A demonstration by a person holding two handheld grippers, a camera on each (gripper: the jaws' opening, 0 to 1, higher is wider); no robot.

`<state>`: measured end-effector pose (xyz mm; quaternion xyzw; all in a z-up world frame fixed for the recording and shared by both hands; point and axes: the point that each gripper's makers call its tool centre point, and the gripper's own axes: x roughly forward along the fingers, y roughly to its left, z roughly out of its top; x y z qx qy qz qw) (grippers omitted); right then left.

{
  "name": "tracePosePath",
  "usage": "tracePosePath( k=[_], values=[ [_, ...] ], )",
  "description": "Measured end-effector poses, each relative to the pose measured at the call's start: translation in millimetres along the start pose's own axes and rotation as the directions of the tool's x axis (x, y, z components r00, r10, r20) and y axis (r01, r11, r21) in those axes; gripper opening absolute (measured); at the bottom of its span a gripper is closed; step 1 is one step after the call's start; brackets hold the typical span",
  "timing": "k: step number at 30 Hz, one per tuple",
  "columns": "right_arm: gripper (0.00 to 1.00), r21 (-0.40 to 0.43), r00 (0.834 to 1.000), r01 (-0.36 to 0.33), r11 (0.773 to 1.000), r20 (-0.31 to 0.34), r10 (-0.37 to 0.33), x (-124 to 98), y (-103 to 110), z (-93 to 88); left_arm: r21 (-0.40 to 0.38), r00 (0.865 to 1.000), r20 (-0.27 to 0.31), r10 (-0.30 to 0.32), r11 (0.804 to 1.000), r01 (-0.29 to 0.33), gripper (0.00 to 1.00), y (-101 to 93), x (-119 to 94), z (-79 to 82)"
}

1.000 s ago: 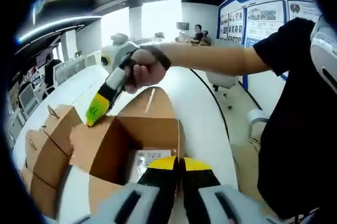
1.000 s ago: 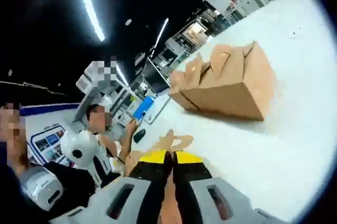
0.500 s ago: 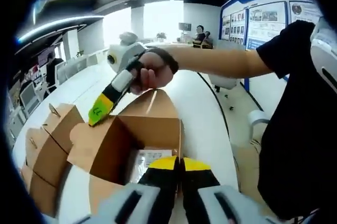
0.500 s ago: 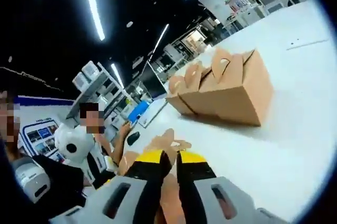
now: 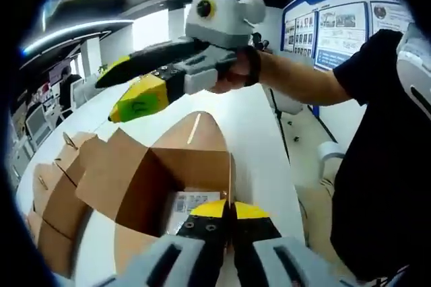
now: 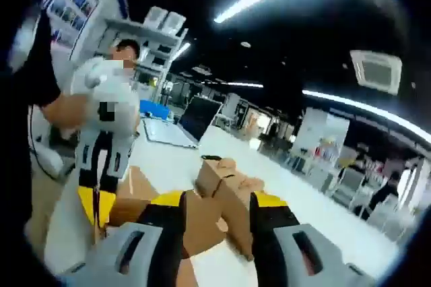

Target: Pick up one paper box from the group, open the paper box, and remove the item inside

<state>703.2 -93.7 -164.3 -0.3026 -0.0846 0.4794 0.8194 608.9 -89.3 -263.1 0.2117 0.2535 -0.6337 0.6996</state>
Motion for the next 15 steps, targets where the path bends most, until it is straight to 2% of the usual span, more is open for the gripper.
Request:
tracePosePath(
  k=[2, 5, 8, 10, 12, 14, 15],
  values=[
    [0.33, -0.136, 0.998, -0.013, 0.991, -0.058, 0.005, 2.0, 13.8, -3.9, 0.000, 1.000, 0.001, 0.002, 1.000, -0.002, 0.05, 0.1, 0.0, 0.0],
    [0.32, -0.333, 0.983, -0.069, 0.940, -0.184, 0.007, 11.3, 32.8, -23.7, 0.000, 1.000, 0.003, 0.006, 1.000, -0.006, 0.05, 0.6, -0.4, -0.2],
    [0.32, -0.413, 0.964, -0.129, 0.901, -0.266, 0.016, 17.0, 48.3, -37.4, -0.002, 1.000, 0.003, 0.003, 1.000, -0.003, 0.05, 0.6, -0.5, -0.3],
    [0.26, -0.398, 0.960, -0.112, 0.911, -0.280, -0.005, 21.7, 46.2, -42.9, 0.004, 1.000, 0.002, 0.005, 1.000, -0.005, 0.05, 0.5, 0.1, -0.1],
    [0.27, -0.386, 0.955, -0.113, 0.915, -0.298, -0.008, 22.1, 41.8, -43.0, -0.002, 1.000, 0.001, 0.010, 1.000, -0.010, 0.05, 0.7, -0.1, -0.3],
    [0.26, -0.340, 0.938, -0.141, 0.930, -0.348, 0.015, 24.2, 43.3, -52.9, 0.001, 1.000, 0.002, 0.013, 1.000, -0.013, 0.05, 0.7, -0.1, -0.1],
    [0.26, -0.336, 0.933, -0.156, 0.929, -0.358, 0.027, 25.6, 43.5, -53.9, 0.001, 1.000, 0.001, 0.015, 1.000, -0.015, 0.05, 0.7, 0.0, 0.0]
  ],
)
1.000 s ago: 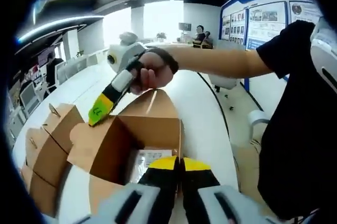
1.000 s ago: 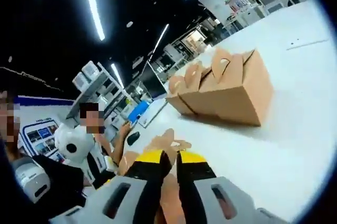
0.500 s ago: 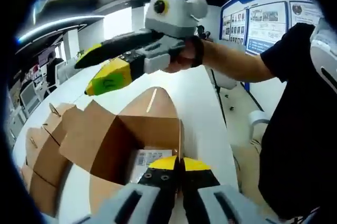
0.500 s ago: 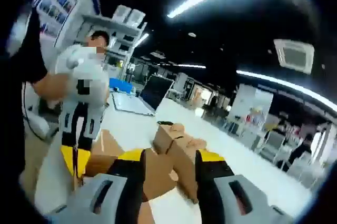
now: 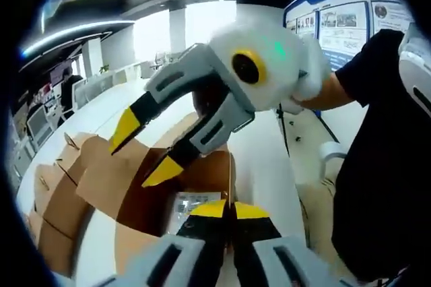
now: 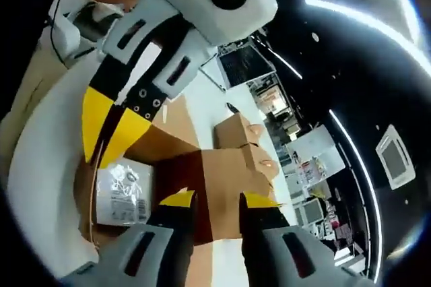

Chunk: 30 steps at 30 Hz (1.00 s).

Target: Pick up one paper box from the group, open the paper box, and remove the item inside

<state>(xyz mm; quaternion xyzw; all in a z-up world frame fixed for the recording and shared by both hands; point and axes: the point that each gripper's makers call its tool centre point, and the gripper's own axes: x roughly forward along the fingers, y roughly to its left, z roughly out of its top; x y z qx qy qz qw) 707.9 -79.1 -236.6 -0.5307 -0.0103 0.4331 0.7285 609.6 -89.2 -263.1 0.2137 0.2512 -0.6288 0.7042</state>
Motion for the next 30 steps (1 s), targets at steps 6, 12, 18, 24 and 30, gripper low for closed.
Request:
tracePosePath(
  k=[6, 12, 18, 24, 30],
  values=[
    [0.27, 0.030, 0.992, -0.092, 0.995, -0.080, 0.095, 5.5, 3.6, -7.4, 0.005, 1.000, 0.002, 0.001, 1.000, -0.001, 0.05, -0.4, -0.2, 0.5],
    [0.24, 0.109, 0.972, -0.195, 0.975, -0.108, 0.207, 10.8, 11.7, -14.1, 0.005, 1.000, 0.009, 0.014, 1.000, -0.014, 0.05, -0.2, -0.6, 1.1],
    [0.19, 0.154, 0.939, -0.303, 0.940, -0.118, 0.322, 14.5, 20.4, -16.8, 0.004, 1.000, 0.011, 0.011, 1.000, -0.011, 0.05, -0.1, -0.8, 1.5],
    [0.13, 0.166, 0.885, -0.426, 0.889, -0.128, 0.448, 19.2, 29.4, -20.8, 0.004, 1.000, 0.013, 0.016, 1.000, -0.016, 0.05, 0.2, -0.6, 1.6],
    [0.06, 0.265, 0.785, -0.582, 0.769, -0.063, 0.616, 18.1, 40.0, -21.1, 0.004, 1.000, 0.012, 0.023, 1.000, -0.023, 0.05, 0.4, 0.1, 1.8]
  ],
)
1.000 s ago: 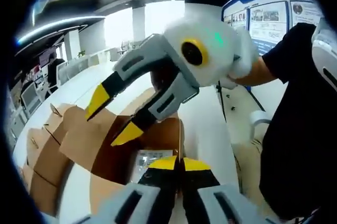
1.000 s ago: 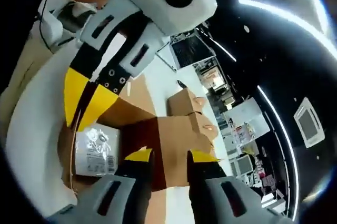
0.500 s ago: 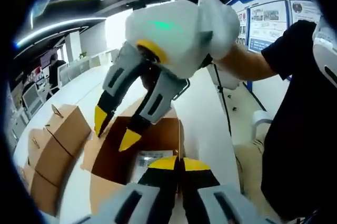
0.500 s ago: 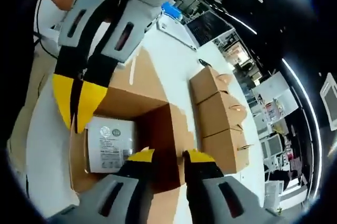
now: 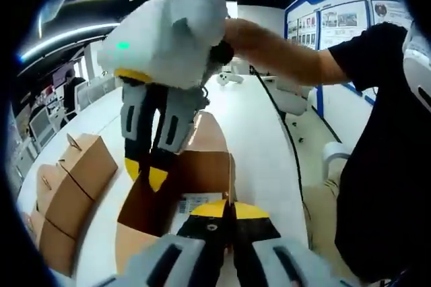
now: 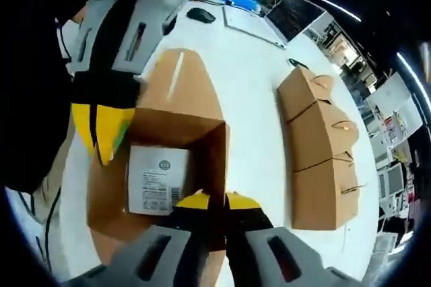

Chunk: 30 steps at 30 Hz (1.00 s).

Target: Pick up one paper box from the group, open the paper box, and remove the item inside

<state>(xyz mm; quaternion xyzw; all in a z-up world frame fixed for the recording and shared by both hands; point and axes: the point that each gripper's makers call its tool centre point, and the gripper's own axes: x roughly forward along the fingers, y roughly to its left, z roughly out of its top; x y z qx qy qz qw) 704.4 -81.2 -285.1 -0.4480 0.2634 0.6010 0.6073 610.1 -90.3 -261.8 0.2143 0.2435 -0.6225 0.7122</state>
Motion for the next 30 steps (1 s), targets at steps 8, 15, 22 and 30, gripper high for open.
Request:
tracePosePath(
  k=[8, 15, 22, 30],
  values=[
    [0.03, 0.135, 0.955, -0.291, 0.947, 0.092, 0.280, 4.6, 3.3, -1.8, 0.005, 1.000, 0.008, -0.004, 1.000, 0.004, 0.05, -0.5, -0.3, -0.2],
    [0.04, 0.147, 0.944, -0.328, 0.933, 0.091, 0.318, 6.0, 2.5, -1.9, -0.008, 1.000, 0.026, -0.008, 1.000, 0.008, 0.04, -0.4, -1.6, -0.3],
    [0.27, 0.039, 0.994, -0.106, 0.994, 0.019, 0.105, 18.4, -5.7, -7.9, 0.040, 0.999, 0.033, 0.001, 0.999, -0.002, 0.10, -4.4, 2.0, 3.2],
    [0.42, 0.095, 0.952, 0.178, 0.979, 0.235, -0.196, -12.4, -30.1, 13.2, 0.128, 0.985, 0.118, 0.123, 0.982, -0.138, 0.28, -1.8, 9.7, 9.8]
  ],
)
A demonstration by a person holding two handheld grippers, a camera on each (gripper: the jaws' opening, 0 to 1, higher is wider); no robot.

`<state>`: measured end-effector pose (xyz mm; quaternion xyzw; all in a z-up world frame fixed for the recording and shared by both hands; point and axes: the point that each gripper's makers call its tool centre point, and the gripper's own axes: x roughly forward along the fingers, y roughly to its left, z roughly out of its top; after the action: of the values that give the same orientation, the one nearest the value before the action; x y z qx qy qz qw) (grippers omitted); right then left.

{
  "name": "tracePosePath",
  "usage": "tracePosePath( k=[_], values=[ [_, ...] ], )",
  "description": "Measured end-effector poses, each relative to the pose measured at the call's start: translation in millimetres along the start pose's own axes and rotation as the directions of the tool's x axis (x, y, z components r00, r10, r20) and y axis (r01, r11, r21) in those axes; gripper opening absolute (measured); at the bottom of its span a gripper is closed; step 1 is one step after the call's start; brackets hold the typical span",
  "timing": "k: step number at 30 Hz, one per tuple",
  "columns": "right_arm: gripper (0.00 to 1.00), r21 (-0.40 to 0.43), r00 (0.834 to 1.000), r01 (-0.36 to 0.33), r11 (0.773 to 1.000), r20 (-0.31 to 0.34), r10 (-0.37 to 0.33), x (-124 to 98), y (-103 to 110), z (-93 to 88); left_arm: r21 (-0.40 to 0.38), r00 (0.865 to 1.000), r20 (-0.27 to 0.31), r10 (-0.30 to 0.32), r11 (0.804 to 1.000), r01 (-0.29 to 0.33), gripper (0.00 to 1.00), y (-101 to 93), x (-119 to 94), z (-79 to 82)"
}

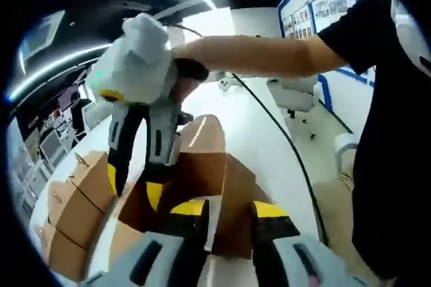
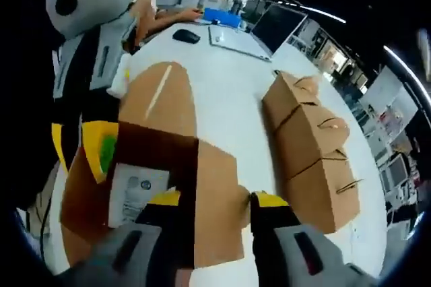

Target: Pick up one paper box from the group, open the paper box, and remove the item inside

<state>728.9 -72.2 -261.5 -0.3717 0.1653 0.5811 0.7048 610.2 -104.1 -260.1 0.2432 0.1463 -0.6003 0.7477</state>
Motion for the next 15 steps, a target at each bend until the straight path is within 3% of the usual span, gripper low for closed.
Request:
tracePosePath(
  k=[2, 3, 4, 7, 8, 9, 13, 15],
  values=[
    [0.40, 0.058, 0.995, 0.026, 0.998, 0.091, -0.031, -14.1, -1.1, 11.6, 0.039, 0.995, -0.005, 0.098, 0.994, -0.098, 0.33, 9.5, -2.3, -0.6],
    [0.40, 0.084, 0.991, 0.032, 0.996, 0.128, -0.043, -19.6, -1.7, 16.3, 0.039, 0.993, 0.016, 0.116, 0.992, -0.117, 0.35, 9.6, -3.2, 2.6],
    [0.40, 0.127, 0.977, 0.051, 0.991, 0.199, -0.075, -30.5, -3.6, 24.4, 0.006, 0.989, 0.070, 0.132, 0.991, -0.133, 0.35, 8.8, -5.5, 10.7],
    [0.40, 0.227, 0.944, 0.066, 0.972, 0.301, -0.135, -51.2, -3.6, 31.5, -0.087, 0.957, 0.198, 0.211, 0.977, -0.197, 0.35, 19.0, -19.1, 30.1],
    [0.40, 0.238, 0.940, 0.067, 0.969, 0.309, -0.141, -53.3, -2.9, 31.6, -0.099, 0.952, 0.211, 0.220, 0.974, -0.203, 0.35, 20.2, -21.1, 31.9],
    [0.40, 0.270, 0.926, 0.068, 0.961, 0.342, -0.161, -61.8, 0.8, 31.6, -0.175, 0.927, 0.268, 0.262, 0.960, -0.220, 0.35, 27.3, -32.2, 38.8],
    [0.40, 0.391, 0.853, 0.055, 0.919, 0.460, -0.247, -93.5, 13.7, 29.6, -0.336, 0.863, 0.347, 0.368, 0.907, -0.252, 0.35, 44.6, -62.8, 41.0],
    [0.40, 0.441, 0.814, 0.037, 0.897, 0.508, -0.284, -107.6, 23.1, 23.4, -0.405, 0.845, 0.349, 0.406, 0.878, -0.254, 0.35, 50.2, -75.6, 32.3]
  ],
)
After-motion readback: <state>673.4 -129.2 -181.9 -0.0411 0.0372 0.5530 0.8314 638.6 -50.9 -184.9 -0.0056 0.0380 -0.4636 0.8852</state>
